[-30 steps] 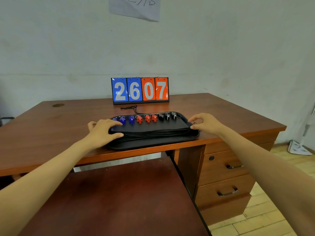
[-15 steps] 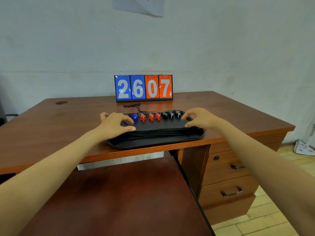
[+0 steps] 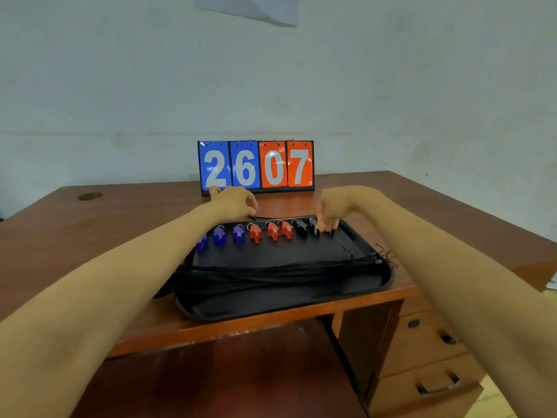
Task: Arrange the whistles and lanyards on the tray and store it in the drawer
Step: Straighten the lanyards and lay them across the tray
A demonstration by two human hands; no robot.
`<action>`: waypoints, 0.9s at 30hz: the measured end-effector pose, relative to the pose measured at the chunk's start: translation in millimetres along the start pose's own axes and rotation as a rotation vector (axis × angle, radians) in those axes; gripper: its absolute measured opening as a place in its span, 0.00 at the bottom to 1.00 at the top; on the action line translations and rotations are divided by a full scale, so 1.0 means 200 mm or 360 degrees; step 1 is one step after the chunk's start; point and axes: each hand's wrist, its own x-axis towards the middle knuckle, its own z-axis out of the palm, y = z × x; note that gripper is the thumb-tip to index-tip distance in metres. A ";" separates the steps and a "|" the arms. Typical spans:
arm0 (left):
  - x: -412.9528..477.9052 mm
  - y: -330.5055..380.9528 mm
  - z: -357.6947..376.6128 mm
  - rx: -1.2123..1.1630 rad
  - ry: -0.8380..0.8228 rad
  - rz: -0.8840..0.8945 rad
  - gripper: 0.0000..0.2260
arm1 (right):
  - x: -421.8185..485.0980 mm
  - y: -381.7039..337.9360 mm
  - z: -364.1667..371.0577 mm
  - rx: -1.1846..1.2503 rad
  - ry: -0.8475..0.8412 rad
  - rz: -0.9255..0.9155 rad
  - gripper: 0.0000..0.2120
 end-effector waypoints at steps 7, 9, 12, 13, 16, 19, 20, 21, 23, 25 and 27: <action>0.27 -0.04 0.17 0.0130 -0.0154 0.0031 0.15 | 0.26 0.06 0.00 0.0273 0.0329 -0.0073 0.15; 0.31 -0.05 0.20 0.0135 -0.0182 0.0030 0.15 | 0.32 0.08 0.02 0.0261 0.0363 -0.0139 0.07; 0.31 -0.02 0.20 -0.0043 -0.0124 0.0062 0.10 | 0.31 0.15 0.03 0.0264 0.0273 -0.0188 0.03; 0.29 0.01 0.19 -0.0104 -0.0075 0.0104 0.10 | 0.28 0.17 0.03 0.0259 0.0210 -0.0191 0.04; 0.18 0.16 0.17 -0.0230 0.0130 0.0297 0.08 | 0.18 0.26 0.06 0.0315 0.0147 -0.0219 0.03; 0.02 0.32 0.17 -0.0326 0.0185 0.0431 0.08 | 0.08 0.33 0.10 0.0449 0.0272 -0.0256 0.02; -0.02 0.36 0.18 -0.0357 0.0131 0.0449 0.09 | 0.05 0.35 0.12 0.0472 0.0296 -0.0261 0.02; -0.07 0.40 0.19 -0.0387 0.0053 0.0456 0.12 | 0.02 0.35 0.13 0.0474 0.0298 -0.0264 0.02; -0.15 0.45 0.22 -0.0445 -0.0129 0.0459 0.16 | -0.03 0.36 0.17 0.0409 0.0276 -0.0259 0.03; -0.20 0.49 0.24 -0.0476 -0.0251 0.0473 0.19 | -0.06 0.36 0.21 0.0295 0.0252 -0.0227 0.07; -0.24 0.52 0.24 -0.0480 -0.0316 0.0465 0.20 | -0.07 0.35 0.25 0.0235 0.0238 -0.0174 0.09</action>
